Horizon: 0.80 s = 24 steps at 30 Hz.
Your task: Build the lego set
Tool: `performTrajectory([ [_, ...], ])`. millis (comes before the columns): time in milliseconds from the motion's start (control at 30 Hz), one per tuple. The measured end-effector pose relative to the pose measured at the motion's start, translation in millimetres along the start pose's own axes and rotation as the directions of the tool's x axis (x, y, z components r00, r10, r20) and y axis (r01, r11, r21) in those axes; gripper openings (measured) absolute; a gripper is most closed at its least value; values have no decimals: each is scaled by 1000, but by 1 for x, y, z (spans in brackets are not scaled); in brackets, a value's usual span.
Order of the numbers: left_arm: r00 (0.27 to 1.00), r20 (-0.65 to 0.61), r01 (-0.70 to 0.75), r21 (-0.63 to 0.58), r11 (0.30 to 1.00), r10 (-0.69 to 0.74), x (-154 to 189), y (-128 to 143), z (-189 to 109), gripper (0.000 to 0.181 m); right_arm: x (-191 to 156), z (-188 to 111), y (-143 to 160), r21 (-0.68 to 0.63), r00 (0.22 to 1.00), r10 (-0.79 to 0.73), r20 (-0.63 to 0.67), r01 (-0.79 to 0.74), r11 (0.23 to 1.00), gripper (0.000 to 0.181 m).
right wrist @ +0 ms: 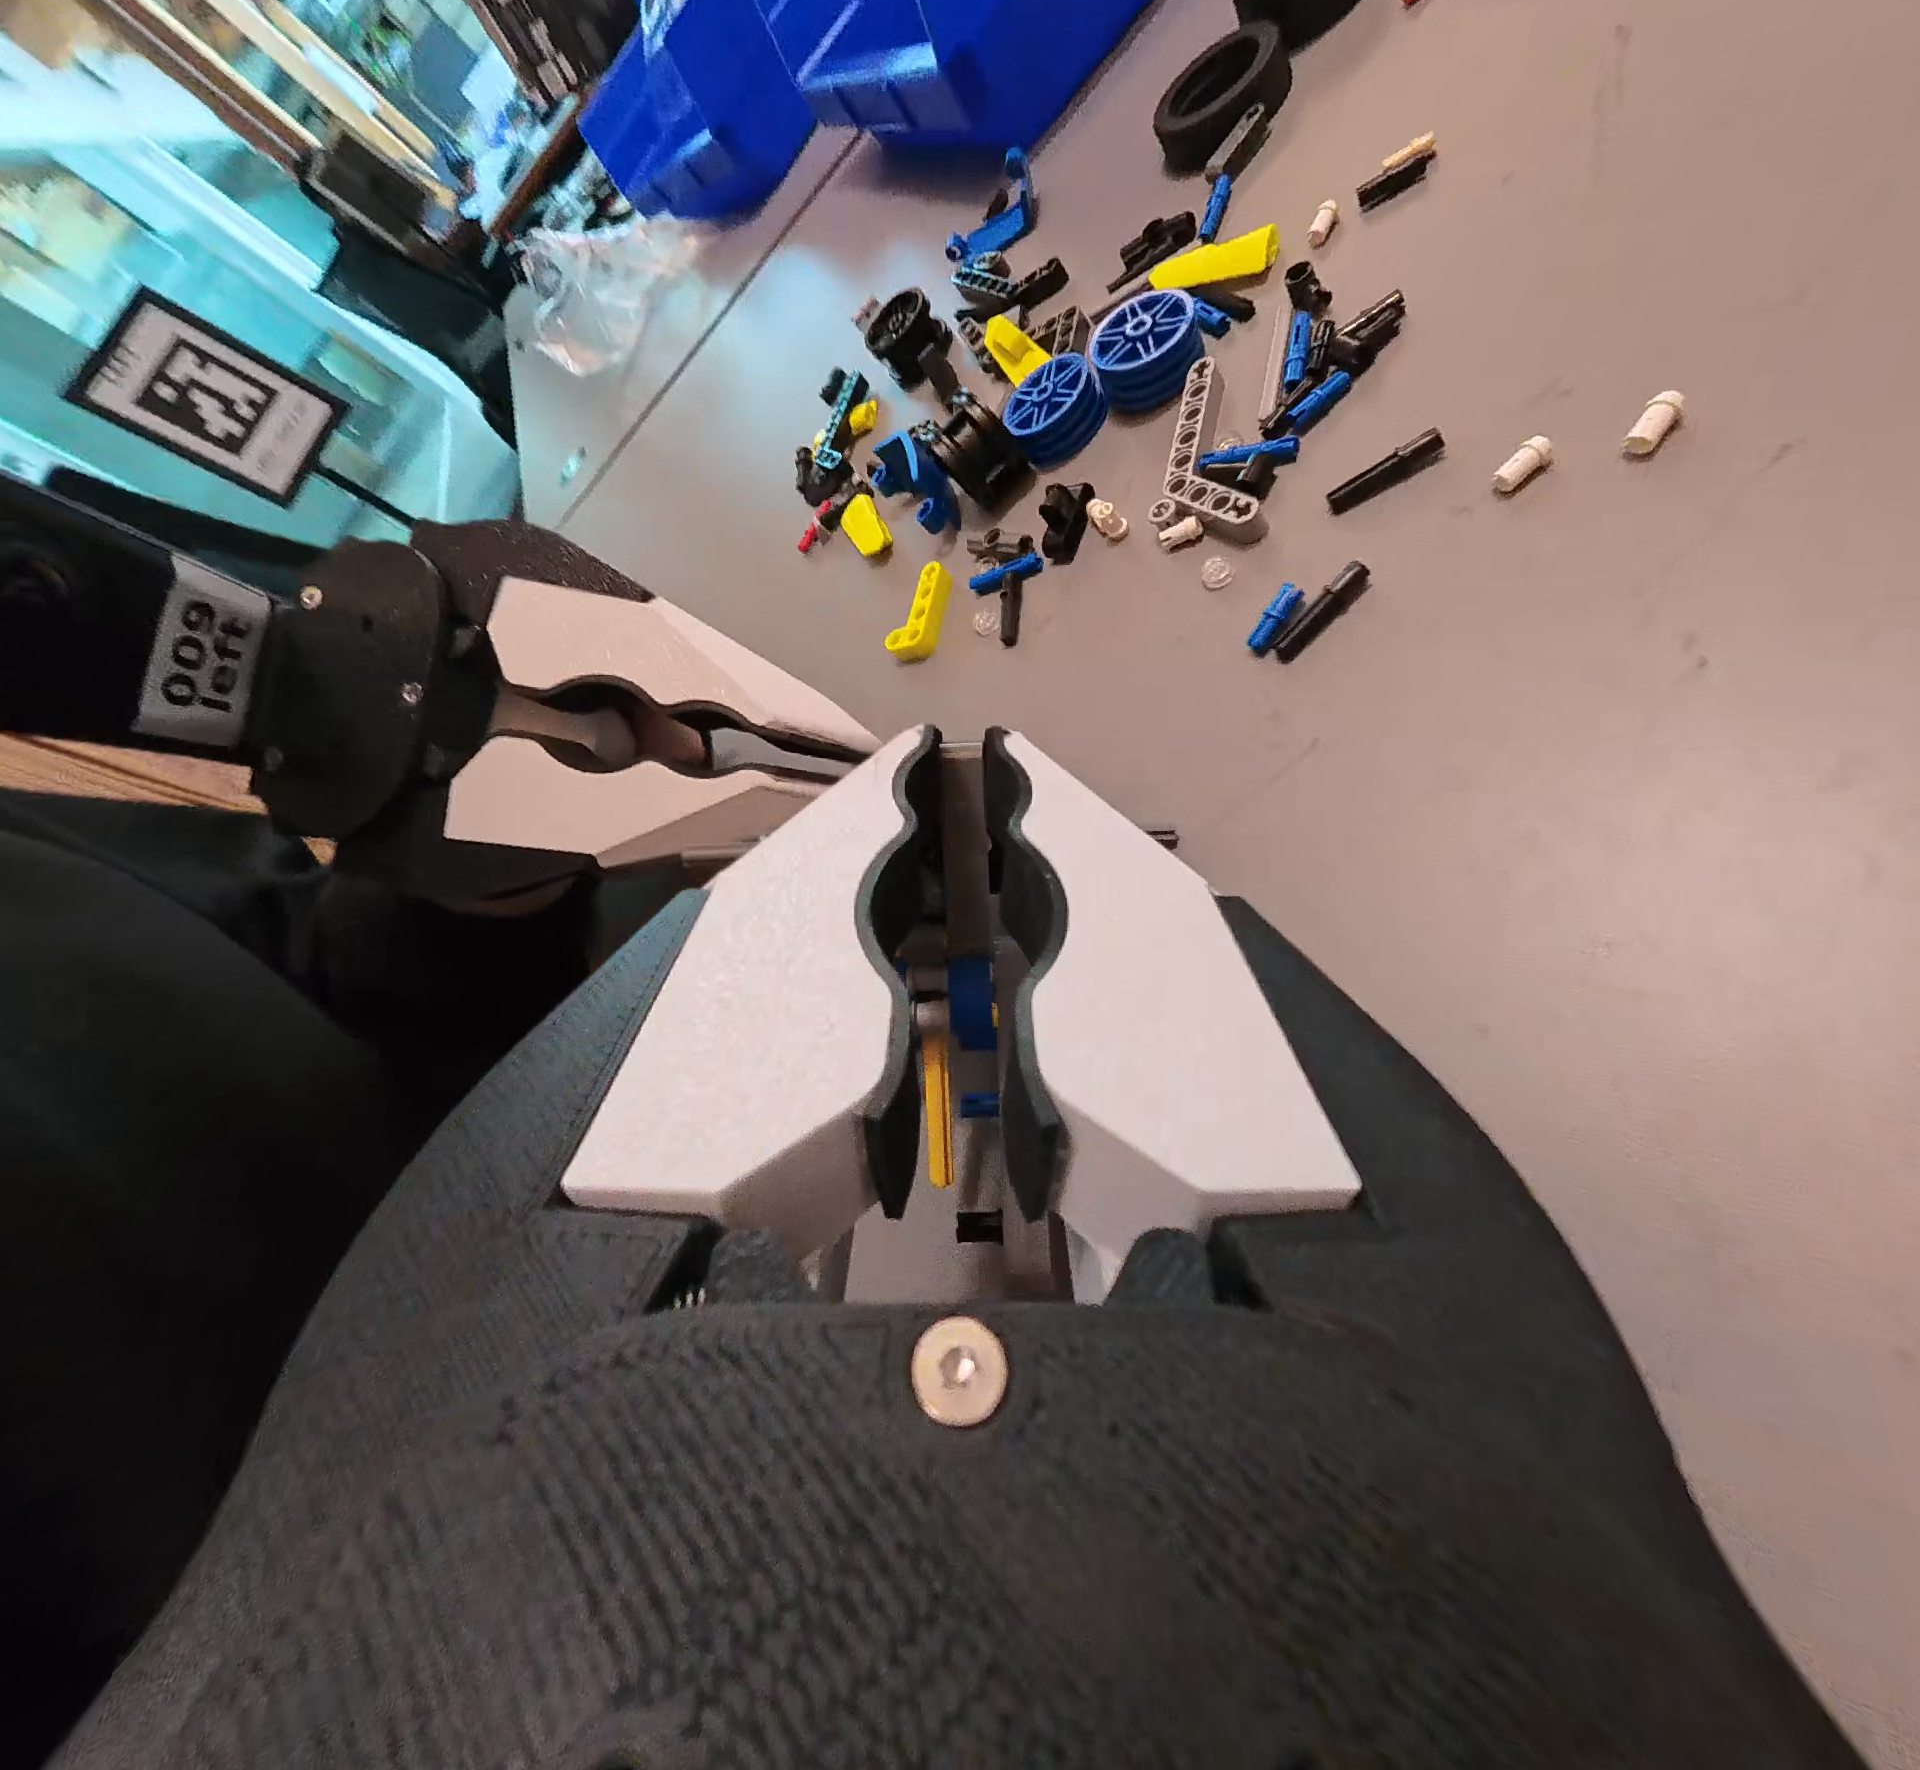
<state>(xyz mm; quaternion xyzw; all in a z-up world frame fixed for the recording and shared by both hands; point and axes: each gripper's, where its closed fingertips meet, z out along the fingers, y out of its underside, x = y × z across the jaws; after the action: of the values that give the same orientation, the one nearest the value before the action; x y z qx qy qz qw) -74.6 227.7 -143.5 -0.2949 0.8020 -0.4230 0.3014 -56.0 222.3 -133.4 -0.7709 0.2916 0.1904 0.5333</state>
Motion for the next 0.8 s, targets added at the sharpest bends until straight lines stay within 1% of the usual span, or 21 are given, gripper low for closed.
performTrajectory([
  [67, 1000, 6, -8, -1, 1000, 8, -1, 0, 0, 1, -3, 1, 1, 18, 999, 32, 33, -33, 999, 7],
  [267, 998, 38, -43, 11, 999, 42, -6, -4, -4, 1, 2, -1, -3, 85, 997, 68, 30, -70, 994, 7],
  [467, 995, 53, -83, 3, 997, 82, -8, -4, -5, 2, -1, 2, -5, 129, 996, 71, 52, -77, 989, 7],
  [800, 983, 90, -154, -38, 987, 157, -9, -3, -5, 1, 0, 5, -5, 164, 997, 65, 42, -71, 984, 6],
])
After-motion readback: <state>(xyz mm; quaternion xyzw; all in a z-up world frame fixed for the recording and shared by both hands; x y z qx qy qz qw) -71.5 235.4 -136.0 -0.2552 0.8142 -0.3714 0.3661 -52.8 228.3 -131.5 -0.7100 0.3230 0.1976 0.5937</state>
